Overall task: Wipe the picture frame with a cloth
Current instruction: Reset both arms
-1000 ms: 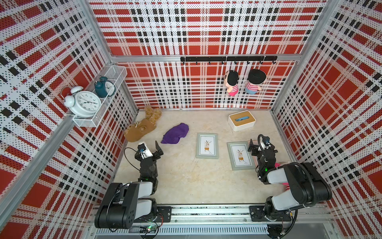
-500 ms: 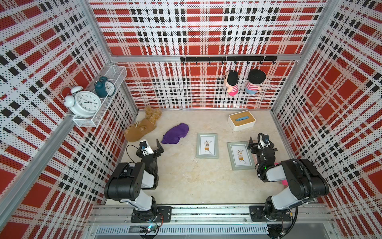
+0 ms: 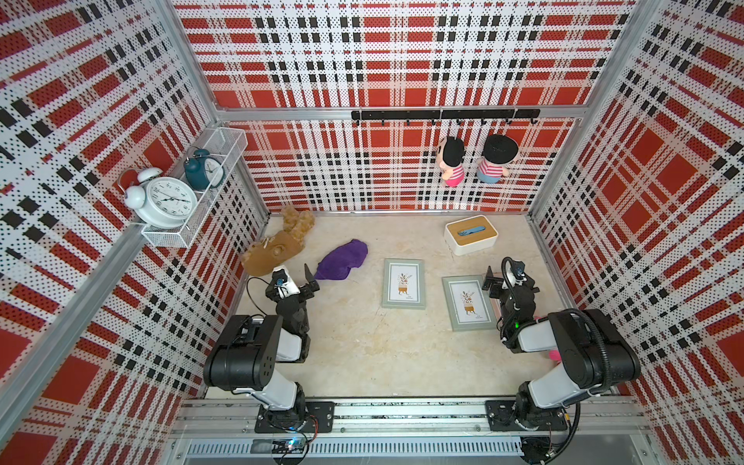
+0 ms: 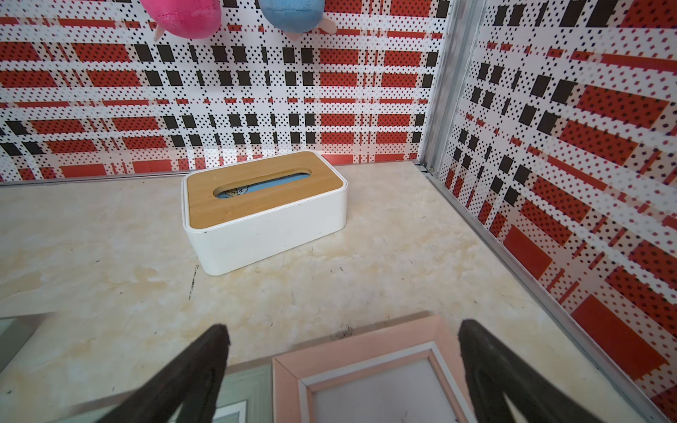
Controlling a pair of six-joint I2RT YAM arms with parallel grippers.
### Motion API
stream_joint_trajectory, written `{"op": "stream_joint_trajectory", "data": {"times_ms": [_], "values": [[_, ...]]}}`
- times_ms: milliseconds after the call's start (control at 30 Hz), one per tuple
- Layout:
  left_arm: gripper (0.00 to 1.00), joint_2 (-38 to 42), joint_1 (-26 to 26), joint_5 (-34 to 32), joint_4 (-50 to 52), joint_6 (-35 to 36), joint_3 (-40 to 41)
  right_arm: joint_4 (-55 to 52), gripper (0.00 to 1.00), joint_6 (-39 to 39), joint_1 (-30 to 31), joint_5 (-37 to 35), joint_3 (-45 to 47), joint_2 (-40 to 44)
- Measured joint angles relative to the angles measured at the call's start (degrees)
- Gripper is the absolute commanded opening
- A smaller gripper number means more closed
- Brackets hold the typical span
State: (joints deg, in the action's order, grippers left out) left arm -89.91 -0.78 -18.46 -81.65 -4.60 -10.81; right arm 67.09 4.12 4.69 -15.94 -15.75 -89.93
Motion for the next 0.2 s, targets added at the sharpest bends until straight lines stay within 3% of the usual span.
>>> {"op": "stream_joint_trajectory", "data": {"times_ms": [200], "values": [[0.98, 0.0, -0.02, -0.02, 0.0, 0.0, 0.0, -0.28, 1.0, 0.0, 0.0, 0.02, 0.0, 0.0]]}}
